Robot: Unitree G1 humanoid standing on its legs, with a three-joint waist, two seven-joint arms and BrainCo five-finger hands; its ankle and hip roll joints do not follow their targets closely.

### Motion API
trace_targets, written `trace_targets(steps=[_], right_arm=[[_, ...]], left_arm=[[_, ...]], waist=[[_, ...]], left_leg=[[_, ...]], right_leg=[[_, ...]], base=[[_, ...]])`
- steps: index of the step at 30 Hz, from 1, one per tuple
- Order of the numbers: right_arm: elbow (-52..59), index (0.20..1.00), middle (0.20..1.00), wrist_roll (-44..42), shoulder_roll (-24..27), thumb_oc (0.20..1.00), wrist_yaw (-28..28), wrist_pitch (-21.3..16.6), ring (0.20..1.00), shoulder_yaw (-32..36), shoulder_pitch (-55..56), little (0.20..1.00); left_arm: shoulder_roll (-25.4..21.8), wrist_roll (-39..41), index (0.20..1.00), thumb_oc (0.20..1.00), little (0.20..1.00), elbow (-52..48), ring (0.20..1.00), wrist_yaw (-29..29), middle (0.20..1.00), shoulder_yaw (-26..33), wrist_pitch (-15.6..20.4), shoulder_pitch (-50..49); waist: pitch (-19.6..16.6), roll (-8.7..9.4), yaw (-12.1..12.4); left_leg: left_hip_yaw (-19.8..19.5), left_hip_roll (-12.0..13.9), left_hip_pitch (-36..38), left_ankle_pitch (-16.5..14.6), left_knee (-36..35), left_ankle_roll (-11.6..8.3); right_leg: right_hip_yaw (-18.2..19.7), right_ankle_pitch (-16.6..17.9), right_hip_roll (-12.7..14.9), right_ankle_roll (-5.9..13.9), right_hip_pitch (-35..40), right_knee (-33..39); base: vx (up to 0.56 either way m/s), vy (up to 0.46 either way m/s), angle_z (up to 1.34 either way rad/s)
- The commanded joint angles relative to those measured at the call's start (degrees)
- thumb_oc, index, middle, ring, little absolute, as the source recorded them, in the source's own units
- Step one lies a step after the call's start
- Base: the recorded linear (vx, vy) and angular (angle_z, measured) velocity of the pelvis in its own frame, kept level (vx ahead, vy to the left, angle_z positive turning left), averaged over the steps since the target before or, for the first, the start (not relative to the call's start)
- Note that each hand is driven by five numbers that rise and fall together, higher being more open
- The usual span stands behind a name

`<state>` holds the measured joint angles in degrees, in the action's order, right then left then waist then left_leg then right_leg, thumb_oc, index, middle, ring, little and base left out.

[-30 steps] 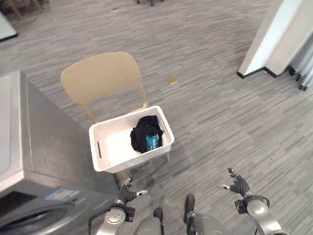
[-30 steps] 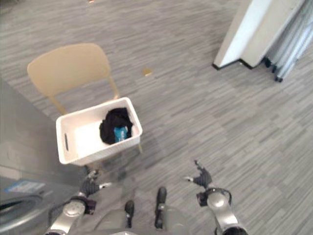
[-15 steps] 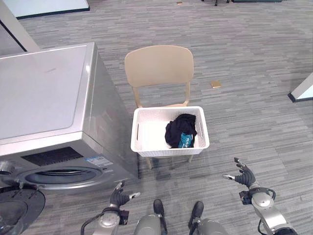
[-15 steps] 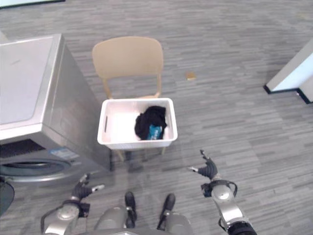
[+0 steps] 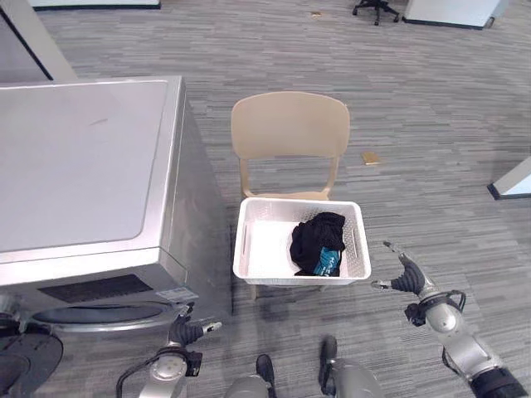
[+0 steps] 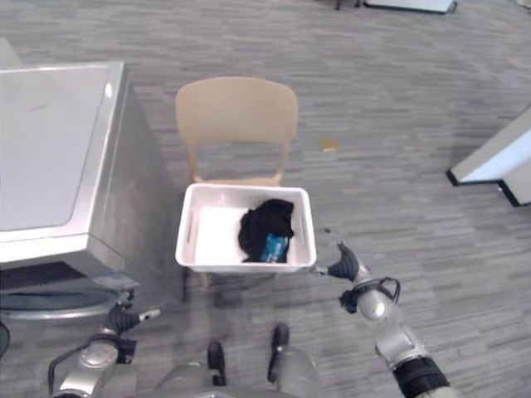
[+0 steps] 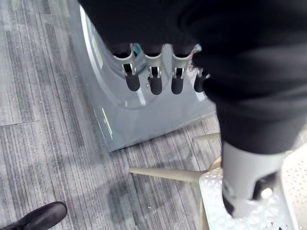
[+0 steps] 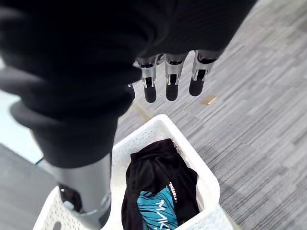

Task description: Grab the laundry basket,head to the washer,open it,put in the laundry and shut it.

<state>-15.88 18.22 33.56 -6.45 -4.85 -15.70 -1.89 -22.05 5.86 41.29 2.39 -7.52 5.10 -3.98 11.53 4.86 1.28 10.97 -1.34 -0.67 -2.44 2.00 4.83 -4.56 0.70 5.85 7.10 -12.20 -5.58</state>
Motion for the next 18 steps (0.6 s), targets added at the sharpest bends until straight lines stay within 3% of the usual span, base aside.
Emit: trace_targets(steps=[1,8,12,13,18], right_arm=[[2.44,1.0,1.0,5.14,3.96,1.0,0.64,-2.64,1.0,-1.08,-4.83,1.0],[-6.16,1.0,1.0,9.77,7.26,1.0,0.23,-1.61,1.0,-11.39,-16.73,1.0],[-12.55,1.0,1.0,11.55,6.85,1.0,-1.98,-0.71,1.0,-16.25,-24.18,1.0],[-17.5,1.0,1.0,12.14,6.81,1.0,-4.0,0.47,1.0,-19.01,-30.01,1.0],[-31.1,1.0,1.0,13.1,6.76,1.0,-7.86,2.92,1.0,-23.12,-37.91,1.0]], left_arm=[[-1.0,-3.14,1.0,1.0,1.0,-2.46,1.0,0.25,1.0,0.06,3.37,-1.43],[-0.47,-2.06,1.0,1.0,1.0,0.32,1.0,0.39,1.0,-0.87,3.22,-1.45],[-0.43,-0.58,1.0,1.0,1.0,0.99,1.0,1.49,1.0,-2.12,3.76,-0.35],[-0.55,1.09,1.0,1.0,1.0,1.28,1.0,2.6,1.0,-3.46,4.33,0.73],[-0.18,4.93,1.0,1.0,1.0,0.96,1.0,4.11,1.0,-5.82,5.55,3.16]], waist=[[0.31,-0.55,1.27],[0.06,-1.18,4.85],[1.85,-1.9,6.81],[3.71,-2.58,8.44],[6.77,-4.24,10.36]], left_leg=[[-3.68,0.61,-4.35,-0.25,2.01,-3.09],[-7.07,1.1,-6.14,2.67,-0.77,-5.03],[-9.39,1.04,-8.76,4.49,-1.57,-5.69],[-11.1,0.87,-11.48,5.97,-1.95,-6.1],[-13.24,0.41,-16.83,8.11,-2.65,-6.74]], right_leg=[[-0.4,-2.66,-1.2,-0.24,4.84,-0.78],[-5.27,-1.34,-1.3,-0.82,6.53,4.06],[-7.93,-1.6,-1.08,-1.25,4.9,3.87],[-9.48,-1.75,-0.88,-1.53,2.48,3.08],[-11.24,-2.08,-0.36,-1.95,-2.53,1.44]], base=[[0.09,-0.121,0.74],[0.04,-0.104,0.36],[-0.04,-0.055,0.51],[-0.04,-0.012,0.47],[-0.01,0.007,0.45]])
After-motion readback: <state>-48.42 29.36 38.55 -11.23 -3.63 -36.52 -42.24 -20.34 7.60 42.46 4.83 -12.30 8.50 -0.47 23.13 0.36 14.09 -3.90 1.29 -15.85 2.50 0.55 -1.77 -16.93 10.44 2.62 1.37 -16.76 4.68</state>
